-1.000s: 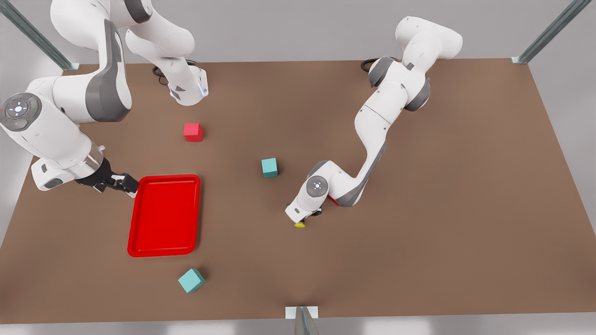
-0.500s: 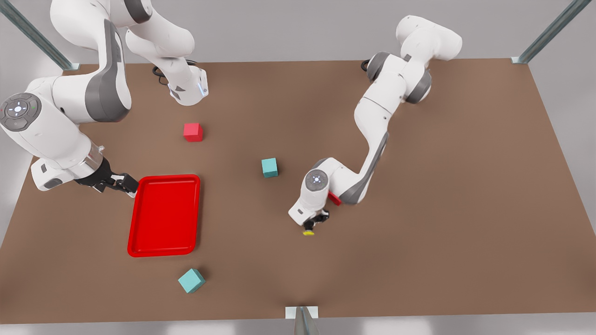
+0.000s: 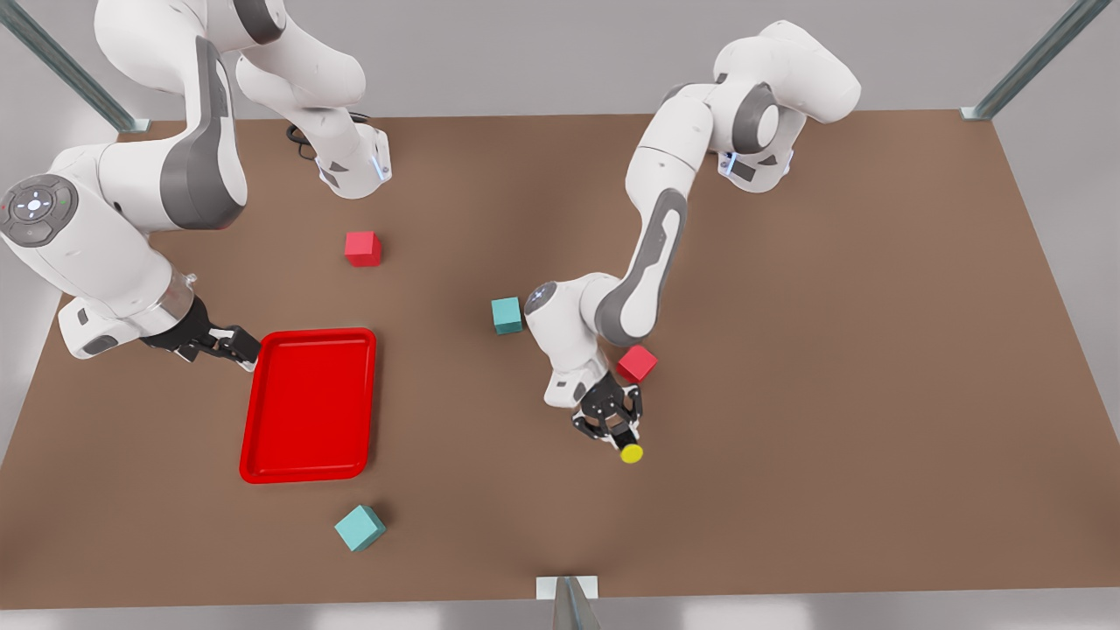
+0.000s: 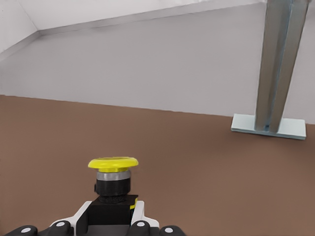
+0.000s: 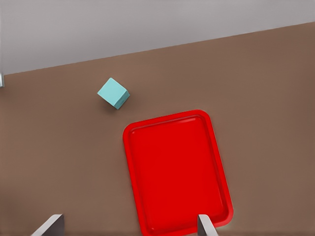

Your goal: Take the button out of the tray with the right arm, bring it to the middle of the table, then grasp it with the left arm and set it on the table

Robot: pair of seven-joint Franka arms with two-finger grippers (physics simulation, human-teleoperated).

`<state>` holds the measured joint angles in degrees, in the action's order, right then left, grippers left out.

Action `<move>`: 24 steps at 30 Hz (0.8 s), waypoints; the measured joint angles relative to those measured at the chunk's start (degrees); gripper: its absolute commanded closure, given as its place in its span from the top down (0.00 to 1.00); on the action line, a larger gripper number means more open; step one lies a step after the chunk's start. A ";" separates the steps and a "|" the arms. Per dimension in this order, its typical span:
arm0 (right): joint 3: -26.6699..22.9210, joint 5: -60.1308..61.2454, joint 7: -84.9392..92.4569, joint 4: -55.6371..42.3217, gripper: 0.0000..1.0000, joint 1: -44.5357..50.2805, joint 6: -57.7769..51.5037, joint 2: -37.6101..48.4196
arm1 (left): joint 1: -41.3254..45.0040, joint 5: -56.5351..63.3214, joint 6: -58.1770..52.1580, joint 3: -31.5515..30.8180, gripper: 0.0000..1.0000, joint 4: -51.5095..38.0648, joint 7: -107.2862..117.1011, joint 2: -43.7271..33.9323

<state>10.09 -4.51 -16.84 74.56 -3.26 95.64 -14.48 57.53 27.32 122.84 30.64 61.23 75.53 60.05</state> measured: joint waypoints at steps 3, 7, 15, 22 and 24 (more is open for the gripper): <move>0.00 0.00 0.00 0.00 1.00 0.00 0.00 0.00 | 0.94 8.02 -0.36 -0.05 0.44 1.63 10.79 0.60; 0.03 -0.02 0.00 0.00 1.00 -0.02 0.00 0.00 | 1.02 16.31 -0.58 -0.23 0.44 2.15 23.76 2.01; 0.00 -0.01 -0.02 0.00 1.00 0.10 0.00 0.00 | 0.81 28.09 0.89 -0.45 0.44 2.16 43.68 7.75; 0.00 0.00 -0.03 0.00 1.00 0.10 0.00 0.00 | -0.27 38.61 1.81 -2.51 0.44 2.24 55.10 9.98; 0.00 0.00 -0.04 0.00 1.00 0.09 0.00 0.00 | -1.40 41.94 1.93 -4.06 0.44 2.25 57.63 10.37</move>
<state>10.09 -4.51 -16.87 74.56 -3.17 95.64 -14.48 56.13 69.26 124.77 26.58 63.48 133.16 70.42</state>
